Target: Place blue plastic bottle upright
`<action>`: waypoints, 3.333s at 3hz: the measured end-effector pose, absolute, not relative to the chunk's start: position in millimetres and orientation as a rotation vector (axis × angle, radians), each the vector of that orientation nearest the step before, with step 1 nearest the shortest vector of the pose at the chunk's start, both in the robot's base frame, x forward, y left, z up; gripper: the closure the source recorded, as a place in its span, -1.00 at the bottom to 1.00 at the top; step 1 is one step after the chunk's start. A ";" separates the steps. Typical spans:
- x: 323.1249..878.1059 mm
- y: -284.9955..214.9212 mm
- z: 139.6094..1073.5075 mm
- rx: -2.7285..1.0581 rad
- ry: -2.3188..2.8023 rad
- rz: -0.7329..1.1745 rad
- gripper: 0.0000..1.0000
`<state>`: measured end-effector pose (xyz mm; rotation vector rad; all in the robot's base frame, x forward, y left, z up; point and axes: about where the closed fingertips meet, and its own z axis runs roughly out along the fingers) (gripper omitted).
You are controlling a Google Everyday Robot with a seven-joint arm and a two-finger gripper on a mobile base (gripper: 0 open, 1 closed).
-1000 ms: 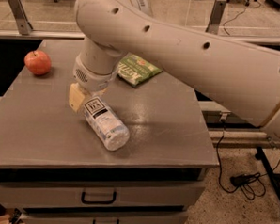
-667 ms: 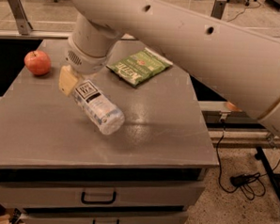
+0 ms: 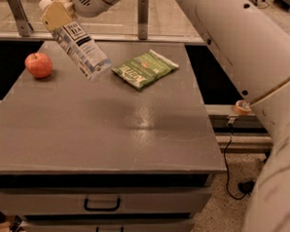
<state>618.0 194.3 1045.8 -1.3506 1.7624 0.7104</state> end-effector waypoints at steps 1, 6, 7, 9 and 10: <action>620.6 184.0 1078.4 -1.324 1.533 0.913 1.00; 589.6 119.7 1019.7 -1.129 1.178 1.024 1.00; 586.0 79.4 1011.3 -1.055 1.082 1.008 1.00; 581.9 77.9 1008.9 -1.052 1.021 1.008 1.00; 577.9 75.5 995.9 -1.089 1.008 1.013 1.00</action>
Offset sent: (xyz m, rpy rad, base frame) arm 0.0032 -0.0089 0.0295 0.1999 -0.0291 0.1104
